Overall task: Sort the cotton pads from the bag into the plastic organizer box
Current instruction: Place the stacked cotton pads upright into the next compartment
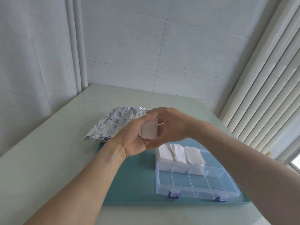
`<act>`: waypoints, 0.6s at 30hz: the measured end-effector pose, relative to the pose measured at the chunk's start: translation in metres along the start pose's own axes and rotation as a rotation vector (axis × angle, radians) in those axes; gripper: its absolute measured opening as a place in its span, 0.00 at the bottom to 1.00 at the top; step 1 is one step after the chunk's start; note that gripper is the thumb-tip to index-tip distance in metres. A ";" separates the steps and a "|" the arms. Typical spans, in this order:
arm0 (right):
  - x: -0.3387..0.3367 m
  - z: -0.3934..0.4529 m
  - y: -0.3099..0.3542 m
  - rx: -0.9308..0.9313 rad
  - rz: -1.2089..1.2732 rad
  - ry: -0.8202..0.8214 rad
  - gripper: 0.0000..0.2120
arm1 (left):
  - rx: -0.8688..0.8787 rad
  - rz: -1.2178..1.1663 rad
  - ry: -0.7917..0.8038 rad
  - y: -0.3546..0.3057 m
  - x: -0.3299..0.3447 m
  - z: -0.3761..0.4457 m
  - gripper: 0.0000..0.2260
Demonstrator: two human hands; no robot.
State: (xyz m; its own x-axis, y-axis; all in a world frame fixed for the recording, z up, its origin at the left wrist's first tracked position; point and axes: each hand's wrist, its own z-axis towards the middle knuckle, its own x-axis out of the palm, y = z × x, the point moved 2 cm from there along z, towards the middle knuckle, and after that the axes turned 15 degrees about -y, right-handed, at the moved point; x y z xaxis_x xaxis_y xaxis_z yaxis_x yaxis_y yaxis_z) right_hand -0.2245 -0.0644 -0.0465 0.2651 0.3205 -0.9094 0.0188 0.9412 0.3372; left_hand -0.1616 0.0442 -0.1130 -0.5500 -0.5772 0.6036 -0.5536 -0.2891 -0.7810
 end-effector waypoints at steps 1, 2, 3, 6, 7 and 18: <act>-0.003 -0.001 -0.002 0.018 -0.025 0.012 0.41 | -0.003 -0.006 -0.029 0.001 0.000 0.001 0.07; -0.006 -0.001 -0.004 0.028 -0.041 0.006 0.44 | -0.004 -0.003 -0.054 0.001 -0.001 0.002 0.07; -0.010 0.000 -0.007 0.033 -0.036 0.003 0.42 | -0.004 0.025 -0.064 0.002 -0.002 0.003 0.07; -0.022 0.003 -0.016 0.076 0.137 0.048 0.23 | -0.001 0.145 0.018 0.003 -0.003 0.002 0.08; -0.024 0.002 -0.019 0.096 0.215 0.061 0.19 | -0.013 0.166 0.057 0.003 -0.003 0.001 0.09; -0.014 -0.002 -0.024 0.026 0.287 -0.151 0.07 | -0.054 0.153 0.165 0.000 -0.004 -0.004 0.17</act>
State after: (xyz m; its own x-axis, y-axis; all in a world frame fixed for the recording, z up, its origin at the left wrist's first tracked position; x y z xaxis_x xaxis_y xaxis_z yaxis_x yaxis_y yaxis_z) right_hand -0.2311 -0.0911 -0.0423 0.4033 0.5515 -0.7302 -0.0538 0.8109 0.5827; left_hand -0.1620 0.0492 -0.1145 -0.7225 -0.4773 0.5002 -0.4859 -0.1641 -0.8585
